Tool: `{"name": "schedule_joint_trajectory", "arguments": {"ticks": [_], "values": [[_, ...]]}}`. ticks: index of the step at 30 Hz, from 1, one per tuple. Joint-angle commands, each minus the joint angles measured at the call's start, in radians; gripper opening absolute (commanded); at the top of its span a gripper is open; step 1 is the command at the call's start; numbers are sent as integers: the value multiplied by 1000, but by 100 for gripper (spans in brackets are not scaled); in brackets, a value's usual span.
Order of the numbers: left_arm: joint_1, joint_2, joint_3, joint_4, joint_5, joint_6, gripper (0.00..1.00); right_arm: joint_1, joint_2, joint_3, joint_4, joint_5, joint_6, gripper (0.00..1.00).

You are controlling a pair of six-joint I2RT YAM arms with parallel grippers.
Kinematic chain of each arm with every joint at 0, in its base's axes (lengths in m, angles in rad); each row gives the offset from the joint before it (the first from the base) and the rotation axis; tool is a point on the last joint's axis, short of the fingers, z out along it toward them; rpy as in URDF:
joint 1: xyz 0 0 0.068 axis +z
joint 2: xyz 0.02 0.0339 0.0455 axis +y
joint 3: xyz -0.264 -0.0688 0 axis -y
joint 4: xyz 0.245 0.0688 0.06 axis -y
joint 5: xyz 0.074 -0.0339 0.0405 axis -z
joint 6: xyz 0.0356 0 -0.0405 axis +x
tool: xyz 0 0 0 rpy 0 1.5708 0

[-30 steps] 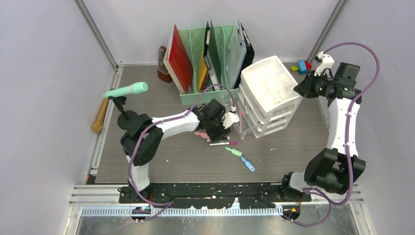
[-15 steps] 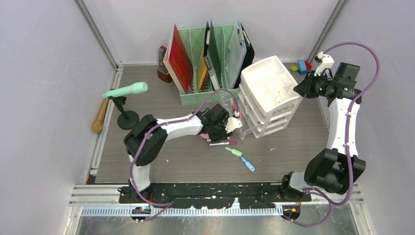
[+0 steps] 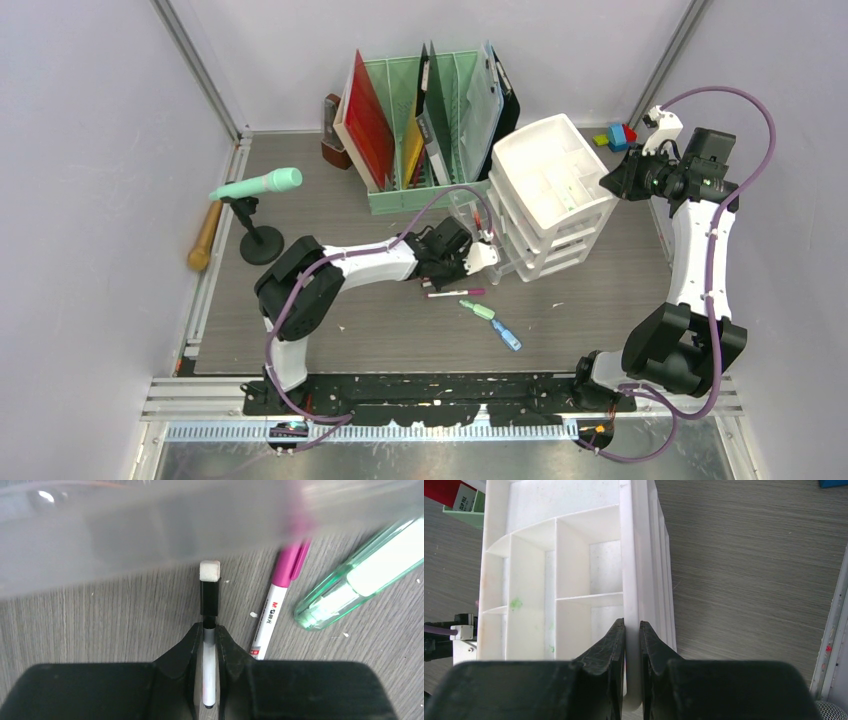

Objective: Organize the desk
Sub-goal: Pick up the stationery from the center of the board, then place the stationery in the drawer.

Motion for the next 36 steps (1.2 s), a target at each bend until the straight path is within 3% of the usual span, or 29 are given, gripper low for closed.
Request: {"name": "schedule_joint_trajectory", "arguments": {"ticks": [1,5,15,21,29,36], "values": [[-9,-54,48,-109,-2,31,9,18,110,-67,-114,136,12,1],[-9,-88,117,-216,41,30,0,18,109,-67,-115,135,13,1],[8,-186,277,-528,144,67,0,19,108,-65,-115,131,12,1],[85,-198,417,-616,304,3,0,18,101,-65,-115,130,14,1],[169,-122,571,-470,499,-358,3,18,99,-64,-116,129,18,1],[264,-16,584,-195,624,-876,3,18,101,-64,-118,133,17,1]]}}
